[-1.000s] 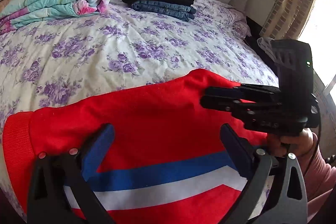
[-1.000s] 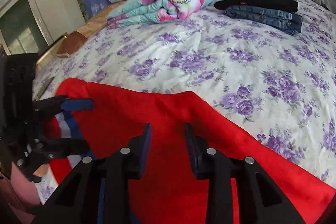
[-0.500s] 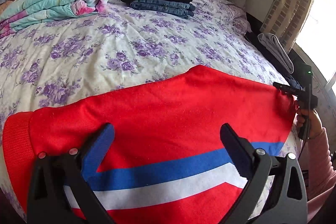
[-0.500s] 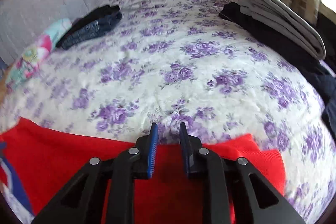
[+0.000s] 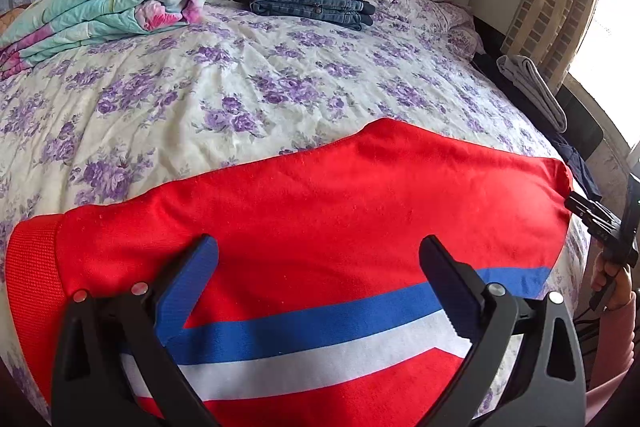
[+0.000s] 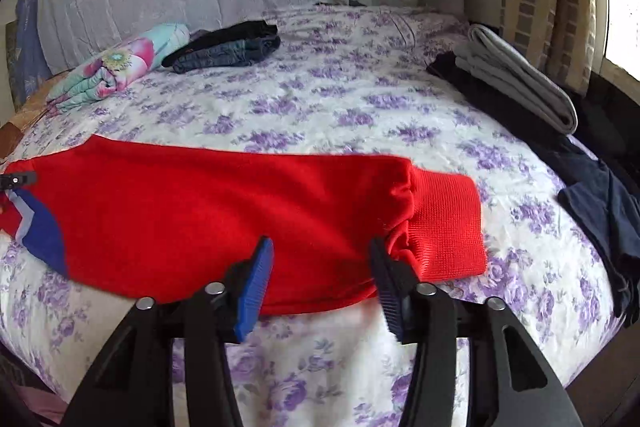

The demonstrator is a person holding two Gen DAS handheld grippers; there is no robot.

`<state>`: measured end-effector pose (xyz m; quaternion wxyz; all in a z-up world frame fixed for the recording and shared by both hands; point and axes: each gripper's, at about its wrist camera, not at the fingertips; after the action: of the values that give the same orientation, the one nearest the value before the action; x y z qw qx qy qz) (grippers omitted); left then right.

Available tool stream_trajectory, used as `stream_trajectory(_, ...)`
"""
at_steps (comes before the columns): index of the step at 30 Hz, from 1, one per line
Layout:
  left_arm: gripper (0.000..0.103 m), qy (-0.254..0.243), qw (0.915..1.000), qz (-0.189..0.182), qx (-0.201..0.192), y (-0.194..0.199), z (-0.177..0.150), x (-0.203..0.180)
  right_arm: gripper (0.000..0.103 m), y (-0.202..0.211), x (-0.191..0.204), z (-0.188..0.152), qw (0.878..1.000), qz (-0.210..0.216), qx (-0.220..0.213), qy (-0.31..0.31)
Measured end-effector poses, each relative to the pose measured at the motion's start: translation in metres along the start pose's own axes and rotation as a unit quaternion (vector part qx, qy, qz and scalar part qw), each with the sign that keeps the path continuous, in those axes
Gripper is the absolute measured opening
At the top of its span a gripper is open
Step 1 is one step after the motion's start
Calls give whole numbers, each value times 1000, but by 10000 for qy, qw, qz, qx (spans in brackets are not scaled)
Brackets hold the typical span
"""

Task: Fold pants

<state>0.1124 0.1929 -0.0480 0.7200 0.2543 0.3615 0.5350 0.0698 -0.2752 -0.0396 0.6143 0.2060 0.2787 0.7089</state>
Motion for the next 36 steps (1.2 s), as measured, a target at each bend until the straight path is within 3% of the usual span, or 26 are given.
stream_trajectory(4, 98, -35, 9998, 124, 117, 0, 0, -2, 68, -24, 15, -16, 9984, -238, 288, 430)
stream_trajectory(8, 98, -653, 9918, 1061, 300, 16, -17, -10, 69, -21, 9, -20, 9998, -174, 96, 61)
stream_trajectory(13, 98, -864, 9923, 855, 230, 54, -39, -5, 70, -21, 9, -21, 9998, -191, 45, 71)
stream_trajectory(15, 98, -777, 9939, 781, -14, 75, -34, -8, 71, -21, 8, -22, 9998, -190, 26, 68)
stream_trajectory(19, 98, -644, 9952, -427, -601, 101, -12, -23, 72, -22, 8, -22, 9998, -192, -24, 38)
stream_trajectory(21, 98, -694, 9935, -656, -612, 90, 0, -30, 72, -21, 8, -23, 9998, -190, -31, 40)
stream_trajectory(24, 98, -555, 9972, -438, -257, 49, 11, -21, 72, -21, 9, -22, 9998, -171, -52, 30)
stream_trajectory(26, 98, -67, 9999, 5, 86, 20, 13, 7, 72, -21, 10, -23, 9998, -165, -71, 15)
stream_trajectory(27, 91, 257, 9993, 28, 260, 11, 10, 24, 72, -21, 10, -23, 9998, -161, -80, 15)
stream_trajectory(29, 83, 532, 9982, -261, 99, 20, 3, 41, 72, -21, 10, -23, 9998, -143, -106, 6)
stream_trajectory(32, 84, 590, 9982, -27, -113, 51, -2, 44, 72, -20, 10, -25, 9998, -132, -139, -10)
stream_trajectory(35, 94, 792, 9959, 196, -386, 77, -7, 39, 73, -20, 9, -25, 9998, -114, -152, -14)
stream_trajectory(36, 95, 702, 9967, 74, -408, 82, -10, 32, 73, -20, 9, -25, 9998, -110, -158, -18)
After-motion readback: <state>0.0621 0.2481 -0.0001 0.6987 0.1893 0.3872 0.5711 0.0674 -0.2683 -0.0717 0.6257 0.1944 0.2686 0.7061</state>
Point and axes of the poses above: each gripper's, at about its wrist camera, not at the fingertips, and y roughly against the way its jaws point, x to its left, z to its top, and after that the axes turned 2 degrees about x, right-handed
